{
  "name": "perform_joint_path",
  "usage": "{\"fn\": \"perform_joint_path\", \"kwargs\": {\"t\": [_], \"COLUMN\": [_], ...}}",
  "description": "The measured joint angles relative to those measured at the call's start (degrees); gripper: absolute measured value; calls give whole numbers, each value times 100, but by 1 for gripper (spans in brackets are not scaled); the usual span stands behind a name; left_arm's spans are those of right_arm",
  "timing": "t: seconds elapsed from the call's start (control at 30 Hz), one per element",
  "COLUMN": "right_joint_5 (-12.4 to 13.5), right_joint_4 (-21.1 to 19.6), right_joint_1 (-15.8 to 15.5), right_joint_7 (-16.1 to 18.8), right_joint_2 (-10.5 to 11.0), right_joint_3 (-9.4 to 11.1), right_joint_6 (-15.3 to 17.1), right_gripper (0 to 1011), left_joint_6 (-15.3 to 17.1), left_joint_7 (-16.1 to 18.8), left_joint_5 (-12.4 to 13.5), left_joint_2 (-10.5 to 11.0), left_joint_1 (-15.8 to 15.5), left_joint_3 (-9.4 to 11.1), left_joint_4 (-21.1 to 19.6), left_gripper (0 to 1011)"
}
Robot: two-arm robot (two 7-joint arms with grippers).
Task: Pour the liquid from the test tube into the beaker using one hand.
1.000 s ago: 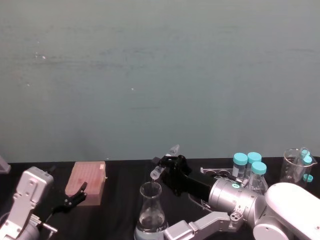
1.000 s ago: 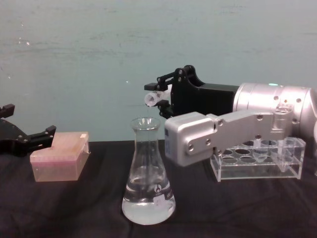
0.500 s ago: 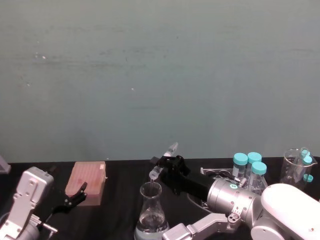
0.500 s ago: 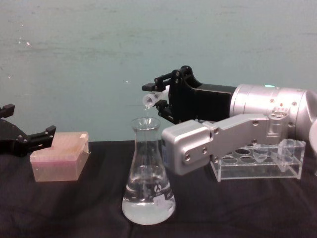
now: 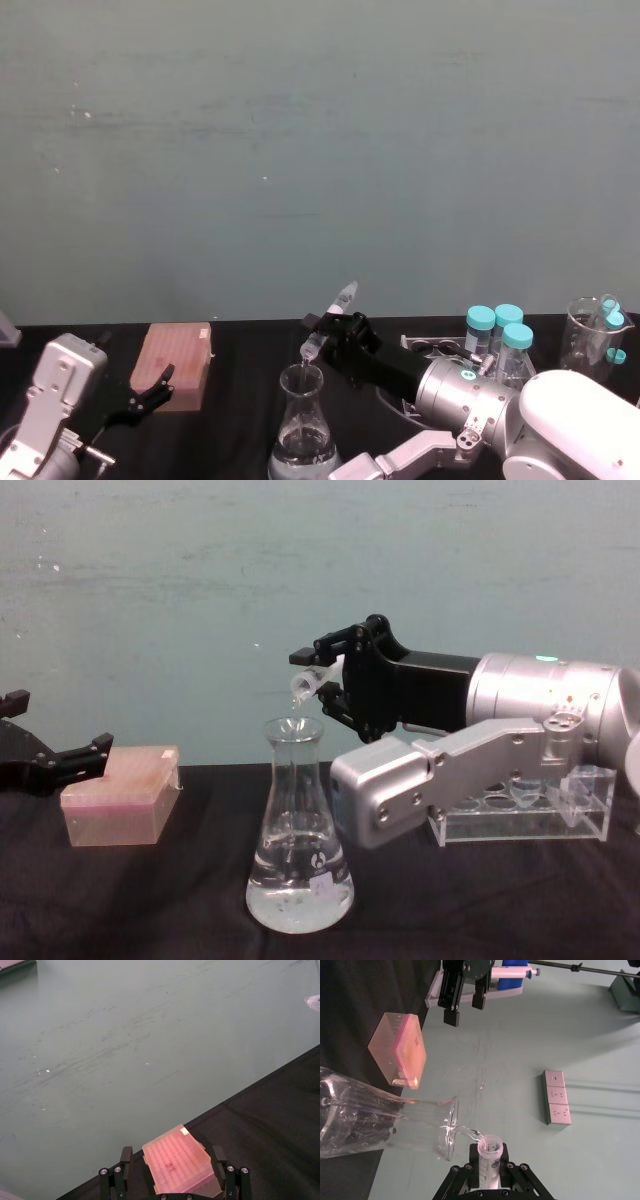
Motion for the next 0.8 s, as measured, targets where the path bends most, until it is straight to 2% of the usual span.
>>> {"fn": "perform_joint_path", "kwargs": {"t": [0.8], "right_joint_5": [-236], "right_joint_4": [109], "right_joint_1": [101], "right_joint_7": [-231], "right_joint_2": [0], "right_joint_3": [-200], "right_joint_6": [114], "right_gripper": [215], "left_joint_6": [0], "left_joint_7": [0], "left_joint_5": [0], "left_joint_2": [0], "left_joint_1": [0], "left_joint_3": [0], "left_joint_4": [0], "left_gripper": [1000]}}
